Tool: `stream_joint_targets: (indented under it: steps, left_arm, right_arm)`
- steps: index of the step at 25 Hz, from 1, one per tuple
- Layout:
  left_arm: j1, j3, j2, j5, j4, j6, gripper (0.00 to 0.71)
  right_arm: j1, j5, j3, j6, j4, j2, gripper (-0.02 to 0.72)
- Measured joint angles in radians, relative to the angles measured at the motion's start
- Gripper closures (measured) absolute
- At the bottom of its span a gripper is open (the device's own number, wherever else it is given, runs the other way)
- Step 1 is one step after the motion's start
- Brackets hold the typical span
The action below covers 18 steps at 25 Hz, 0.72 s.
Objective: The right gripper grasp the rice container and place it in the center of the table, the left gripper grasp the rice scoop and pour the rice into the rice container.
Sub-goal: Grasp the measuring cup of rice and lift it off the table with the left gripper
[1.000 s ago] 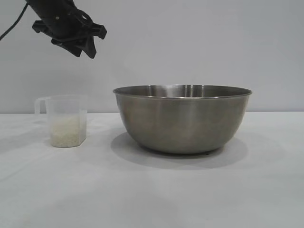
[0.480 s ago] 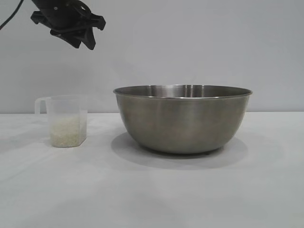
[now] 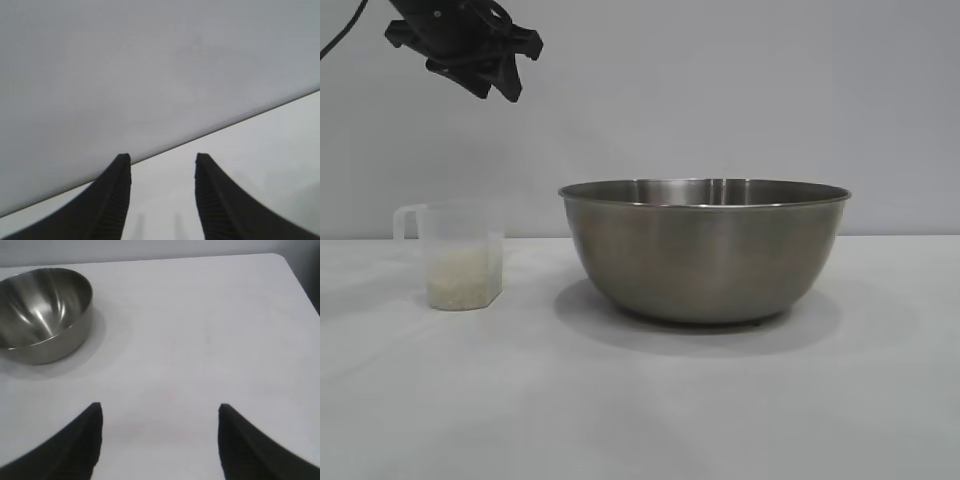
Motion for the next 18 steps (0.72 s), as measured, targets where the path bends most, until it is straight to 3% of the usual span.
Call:
stream_joint_targets:
  steps: [12, 15, 18]
  left_arm:
    - [0.0, 0.044, -0.021, 0.08, -0.029, -0.038, 0.438]
    - [0.0, 0.156, -0.076, 0.007, -0.031, -0.046, 0.438]
    - [0.006, 0.326, -0.175, -0.187, -0.029, -0.048, 0.438]
  right_arm:
    - [0.0, -0.004, 0.008, -0.036, 0.02, 0.0, 0.244]
    - [0.0, -0.004, 0.008, -0.038, 0.02, 0.0, 0.244]
    - [0.0, -0.004, 0.008, -0.038, 0.02, 0.0, 0.244]
